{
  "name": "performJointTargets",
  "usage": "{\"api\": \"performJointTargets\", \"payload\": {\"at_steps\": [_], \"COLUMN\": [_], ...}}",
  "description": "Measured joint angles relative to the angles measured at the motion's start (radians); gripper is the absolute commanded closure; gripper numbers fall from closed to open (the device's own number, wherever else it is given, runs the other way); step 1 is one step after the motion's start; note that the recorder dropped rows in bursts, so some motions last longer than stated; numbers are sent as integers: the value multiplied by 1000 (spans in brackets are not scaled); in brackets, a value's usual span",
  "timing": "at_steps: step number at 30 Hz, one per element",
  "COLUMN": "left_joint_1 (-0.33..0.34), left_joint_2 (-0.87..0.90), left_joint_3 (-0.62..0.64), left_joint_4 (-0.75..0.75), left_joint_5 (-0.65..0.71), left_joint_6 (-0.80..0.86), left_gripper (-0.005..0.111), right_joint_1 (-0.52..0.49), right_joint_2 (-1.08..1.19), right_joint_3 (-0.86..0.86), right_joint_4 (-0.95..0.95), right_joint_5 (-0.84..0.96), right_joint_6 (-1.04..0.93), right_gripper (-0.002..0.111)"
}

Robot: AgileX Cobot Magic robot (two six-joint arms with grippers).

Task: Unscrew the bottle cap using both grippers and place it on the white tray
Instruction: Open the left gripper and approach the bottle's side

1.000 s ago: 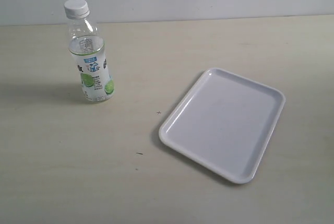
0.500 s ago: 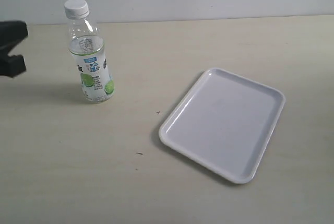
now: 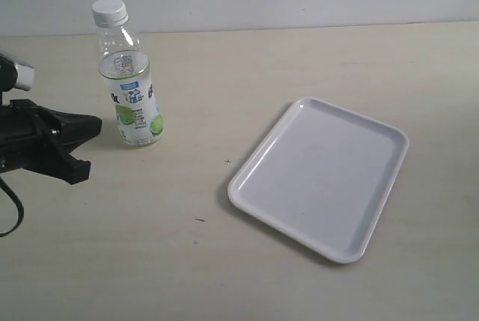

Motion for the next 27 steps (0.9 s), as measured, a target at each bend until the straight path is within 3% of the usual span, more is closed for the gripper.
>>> {"api": "performJointTargets", "payload": {"at_steps": [9, 17, 23, 27], "left_joint_1": [48, 179, 194, 195], "left_joint_2": [252, 377, 396, 404], "left_joint_3": [1, 1, -35, -39], "left_joint_4": [-79, -40, -139, -106], "left_joint_5": [-324, -430, -380, -453], "left_joint_6": [200, 223, 316, 423], "left_gripper": [107, 107, 107, 107], "right_joint_1": [0, 0, 0, 0], "right_joint_2": [0, 0, 0, 0], "right_joint_3": [0, 0, 0, 0], "right_joint_4": [0, 0, 0, 0], "right_joint_5": [0, 0, 0, 0], "right_joint_6": [0, 0, 0, 0], "right_gripper": [108, 108, 108, 108]}}
